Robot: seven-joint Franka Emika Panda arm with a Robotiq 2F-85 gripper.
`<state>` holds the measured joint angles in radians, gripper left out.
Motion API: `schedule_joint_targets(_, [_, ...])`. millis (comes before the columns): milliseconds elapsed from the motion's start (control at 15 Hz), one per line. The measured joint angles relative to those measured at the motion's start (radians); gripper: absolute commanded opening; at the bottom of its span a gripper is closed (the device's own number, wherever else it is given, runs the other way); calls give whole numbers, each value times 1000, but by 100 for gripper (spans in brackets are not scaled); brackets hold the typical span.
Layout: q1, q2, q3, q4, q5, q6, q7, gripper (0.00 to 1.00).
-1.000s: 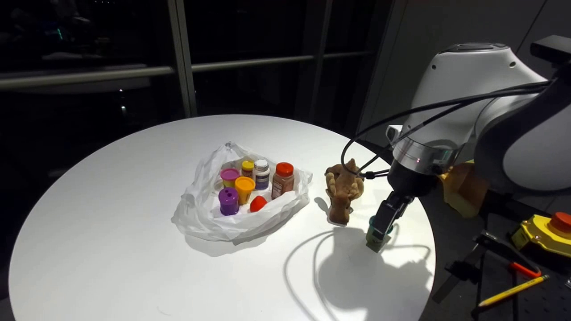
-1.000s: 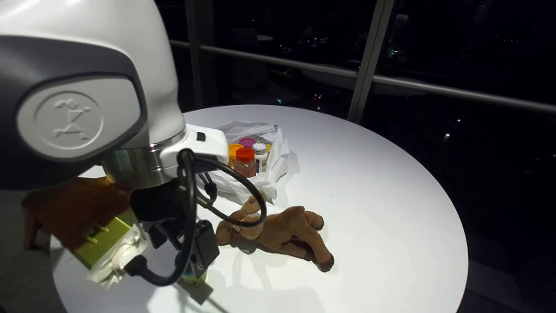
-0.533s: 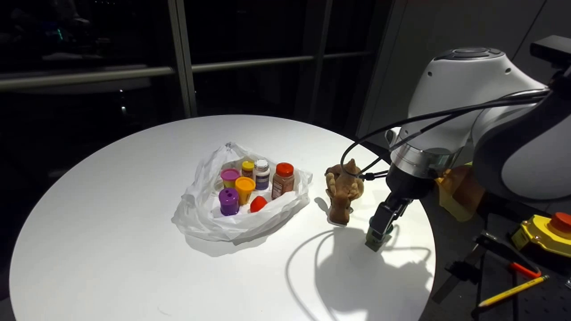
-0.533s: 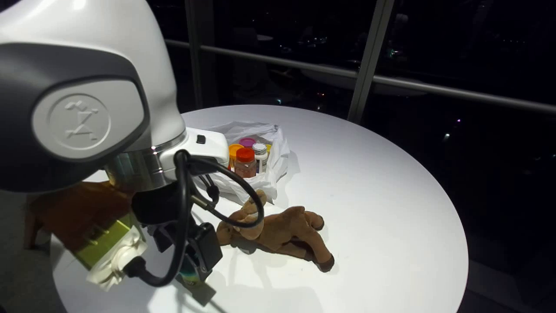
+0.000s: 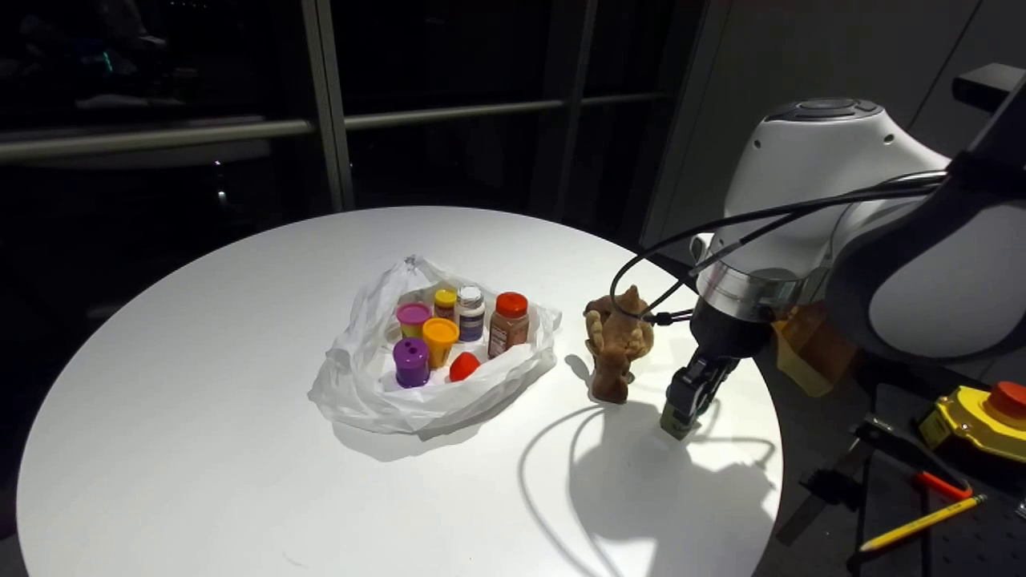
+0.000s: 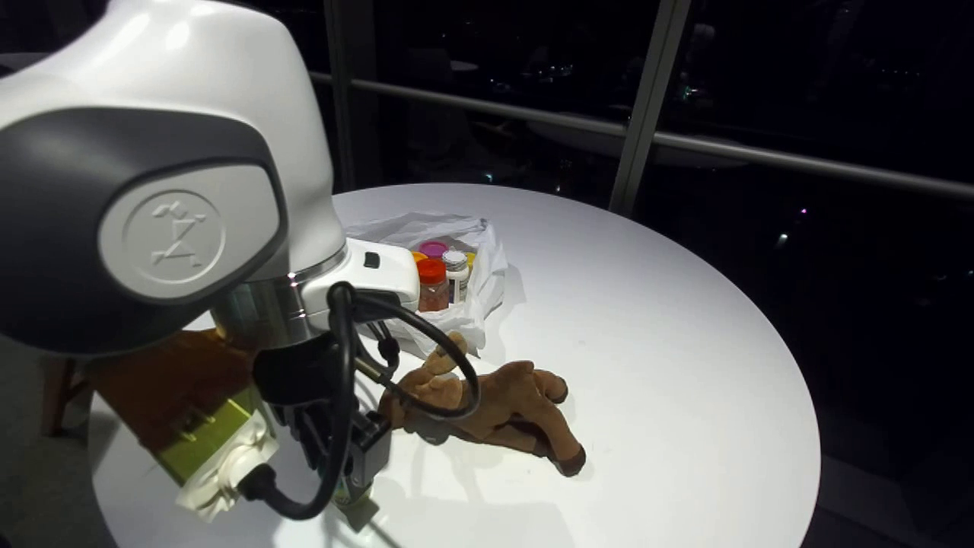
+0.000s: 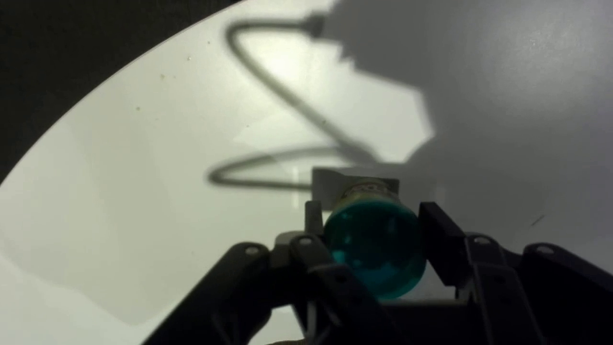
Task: Put all the objects on the table in the white plastic bag
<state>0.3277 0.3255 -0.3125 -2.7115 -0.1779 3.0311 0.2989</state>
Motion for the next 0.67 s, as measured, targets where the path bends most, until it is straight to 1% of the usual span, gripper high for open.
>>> schedule_joint_targets(200, [5,0,-6,13,0,0,1,28])
schedule_joint_targets(267, [27,-2,-28,24,-3,-10,9,28])
schedule_joint_targets(333, [71,-4,-75,42,-19,-29,35,28])
schedule_joint_targets(467, [185,-17,-189,99,-87,-90,121,28])
schedule_joint_targets(533, [229,-31,-226,137,-130,-135,168,28])
schedule_joint_targets(600, [263,-51,-246,174,-153,-186,199,28])
schedule_joint_targets(667, [277,-75,-240,214,-171,-242,218,28])
